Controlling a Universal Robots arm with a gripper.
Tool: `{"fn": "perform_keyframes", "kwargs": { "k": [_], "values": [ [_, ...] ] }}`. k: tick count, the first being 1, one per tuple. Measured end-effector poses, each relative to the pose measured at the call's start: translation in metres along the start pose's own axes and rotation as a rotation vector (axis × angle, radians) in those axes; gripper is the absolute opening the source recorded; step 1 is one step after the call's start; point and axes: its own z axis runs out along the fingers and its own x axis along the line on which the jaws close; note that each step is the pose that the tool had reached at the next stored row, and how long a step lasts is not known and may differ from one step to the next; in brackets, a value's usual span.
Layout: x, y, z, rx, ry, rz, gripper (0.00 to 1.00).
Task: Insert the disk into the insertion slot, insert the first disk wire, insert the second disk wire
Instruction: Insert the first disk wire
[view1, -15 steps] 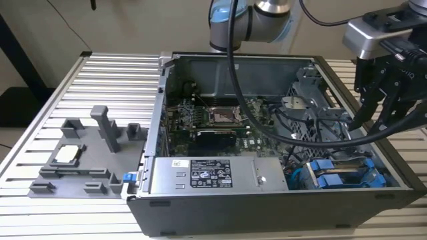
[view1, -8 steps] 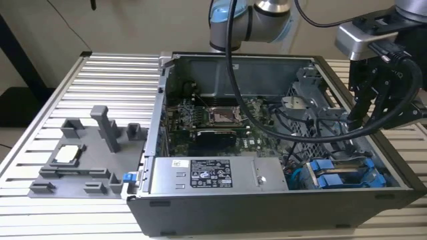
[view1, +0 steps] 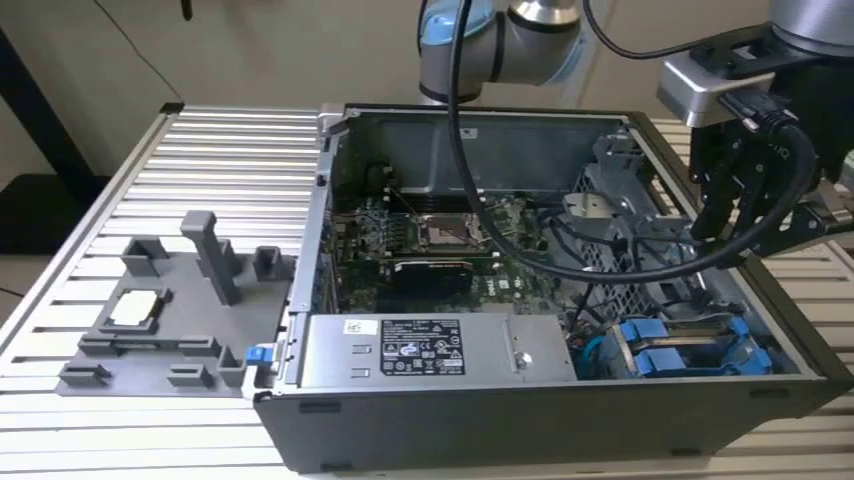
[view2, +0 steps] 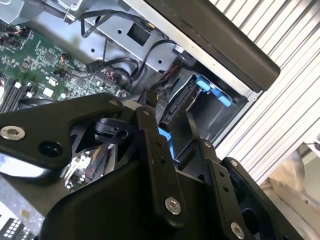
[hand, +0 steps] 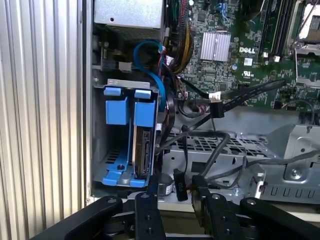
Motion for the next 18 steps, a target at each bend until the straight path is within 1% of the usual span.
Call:
{"fn": "perform_keyframes", "kwargs": {
  "k": [5, 14, 15, 16, 18],
  "values": [
    [-0.0024, 0.0033, 0.0013, 0.0057, 0.0003, 0.000, 0.40],
    [-0.0025, 0.0035, 0.0013, 0.0059, 0.0005, 0.000, 0.40],
    [-0.0025, 0.0035, 0.0013, 0.0059, 0.0005, 0.000, 0.38],
    [-0.0025, 0.0035, 0.0013, 0.0059, 0.0005, 0.000, 0.38],
    [-0.0025, 0.0035, 0.0013, 0.0060, 0.0005, 0.000, 0.25]
  ]
}}
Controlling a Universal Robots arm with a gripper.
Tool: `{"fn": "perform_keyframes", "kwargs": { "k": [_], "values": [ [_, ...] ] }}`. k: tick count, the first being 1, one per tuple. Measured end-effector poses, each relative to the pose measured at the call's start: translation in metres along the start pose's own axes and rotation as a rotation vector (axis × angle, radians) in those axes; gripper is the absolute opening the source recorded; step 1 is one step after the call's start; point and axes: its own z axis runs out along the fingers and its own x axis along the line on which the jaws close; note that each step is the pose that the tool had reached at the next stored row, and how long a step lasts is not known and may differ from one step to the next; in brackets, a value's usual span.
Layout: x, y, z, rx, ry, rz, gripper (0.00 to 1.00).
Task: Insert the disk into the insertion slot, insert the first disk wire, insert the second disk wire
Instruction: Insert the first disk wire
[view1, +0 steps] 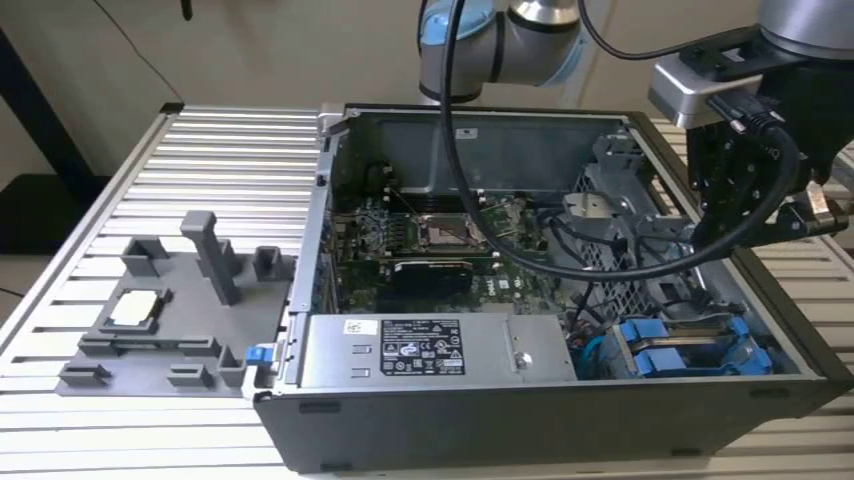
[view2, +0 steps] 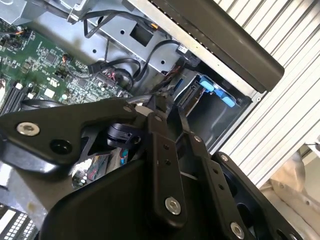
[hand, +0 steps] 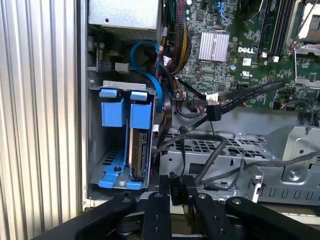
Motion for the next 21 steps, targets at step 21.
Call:
{"fn": "perform_keyframes", "kwargs": {
  "k": [21],
  "values": [
    [0.0043, -0.0227, 0.0067, -0.1110, 0.0004, 0.000, 0.19]
  ]
}}
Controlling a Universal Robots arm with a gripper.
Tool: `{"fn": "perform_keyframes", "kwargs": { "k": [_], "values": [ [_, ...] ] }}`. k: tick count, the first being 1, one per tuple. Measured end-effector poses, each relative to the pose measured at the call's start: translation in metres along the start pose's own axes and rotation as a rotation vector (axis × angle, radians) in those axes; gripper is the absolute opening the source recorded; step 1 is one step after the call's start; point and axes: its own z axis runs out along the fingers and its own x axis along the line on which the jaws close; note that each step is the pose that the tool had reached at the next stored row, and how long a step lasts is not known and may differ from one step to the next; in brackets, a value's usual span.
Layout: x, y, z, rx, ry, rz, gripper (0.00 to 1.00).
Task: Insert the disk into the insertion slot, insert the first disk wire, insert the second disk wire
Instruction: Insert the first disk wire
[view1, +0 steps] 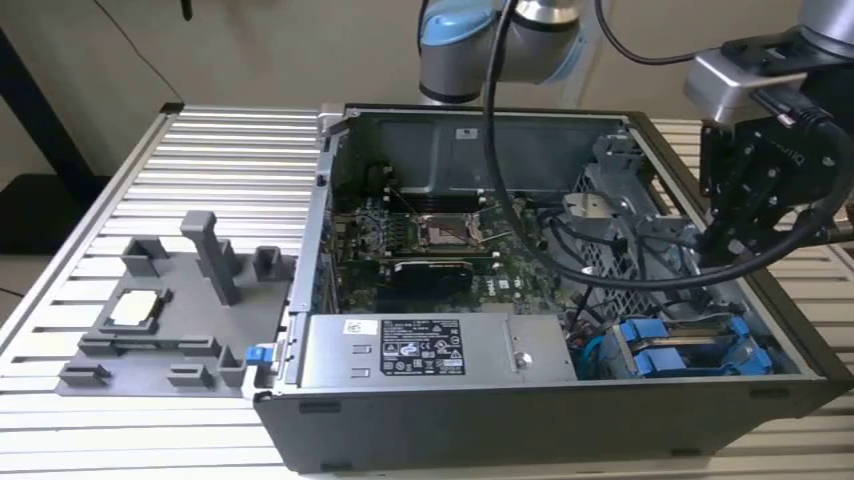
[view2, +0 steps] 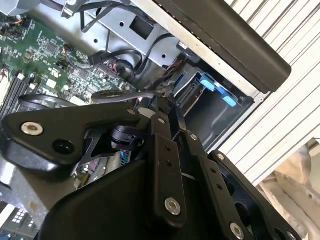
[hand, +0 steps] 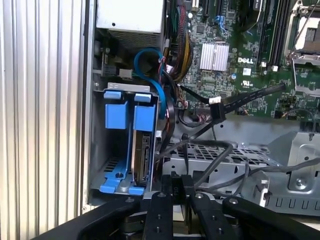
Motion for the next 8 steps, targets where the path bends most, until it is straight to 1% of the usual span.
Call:
{"fn": "perform_keyframes", "kwargs": {
  "k": [5, 7, 8],
  "values": [
    [0.0026, -0.0113, 0.0015, -0.0527, -0.0013, 0.000, 0.19],
    [0.0043, -0.0144, 0.0021, -0.0733, -0.0024, 0.000, 0.19],
    [0.0055, -0.0152, 0.0024, -0.0812, -0.0028, 0.000, 0.19]
  ]
}}
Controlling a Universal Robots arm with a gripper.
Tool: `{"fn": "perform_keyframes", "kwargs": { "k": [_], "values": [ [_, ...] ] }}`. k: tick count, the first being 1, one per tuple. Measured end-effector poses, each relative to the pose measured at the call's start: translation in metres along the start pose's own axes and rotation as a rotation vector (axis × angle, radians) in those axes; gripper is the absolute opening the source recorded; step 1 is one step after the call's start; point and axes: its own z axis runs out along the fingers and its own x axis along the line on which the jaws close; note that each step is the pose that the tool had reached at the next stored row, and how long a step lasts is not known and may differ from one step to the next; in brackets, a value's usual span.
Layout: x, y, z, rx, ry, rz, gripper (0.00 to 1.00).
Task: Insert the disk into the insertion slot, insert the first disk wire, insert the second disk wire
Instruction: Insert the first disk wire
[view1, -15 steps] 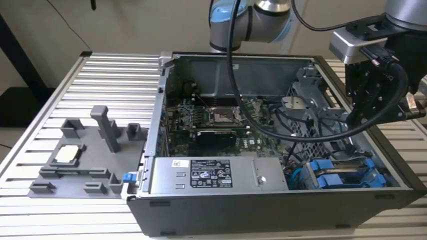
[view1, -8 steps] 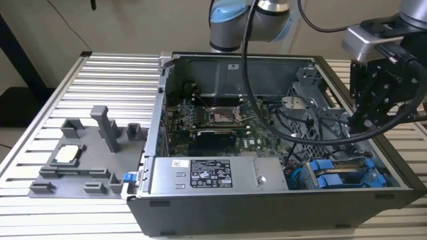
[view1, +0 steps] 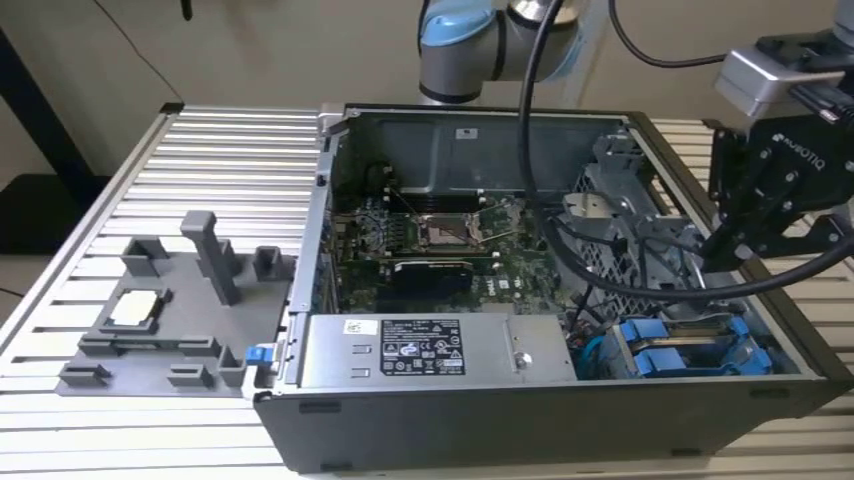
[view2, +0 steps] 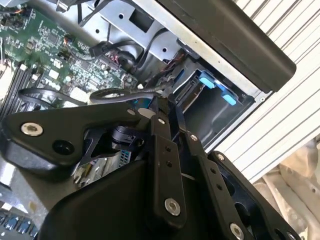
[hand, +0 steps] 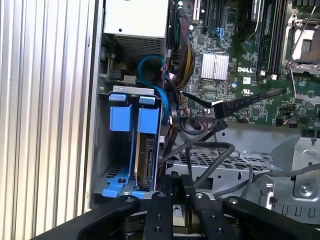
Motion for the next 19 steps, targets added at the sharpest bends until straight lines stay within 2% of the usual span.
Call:
{"fn": "perform_keyframes", "kwargs": {
  "k": [2, 4, 19],
  "values": [
    [0.0032, -0.0012, 0.0010, -0.0130, -0.0013, 0.000, 0.19],
    [0.0066, -0.0015, 0.0026, -0.0189, -0.0019, 0.000, 0.19],
    [0.0226, -0.0017, 0.0210, -0.0195, -0.0024, 0.001, 0.19]
  ]
}}
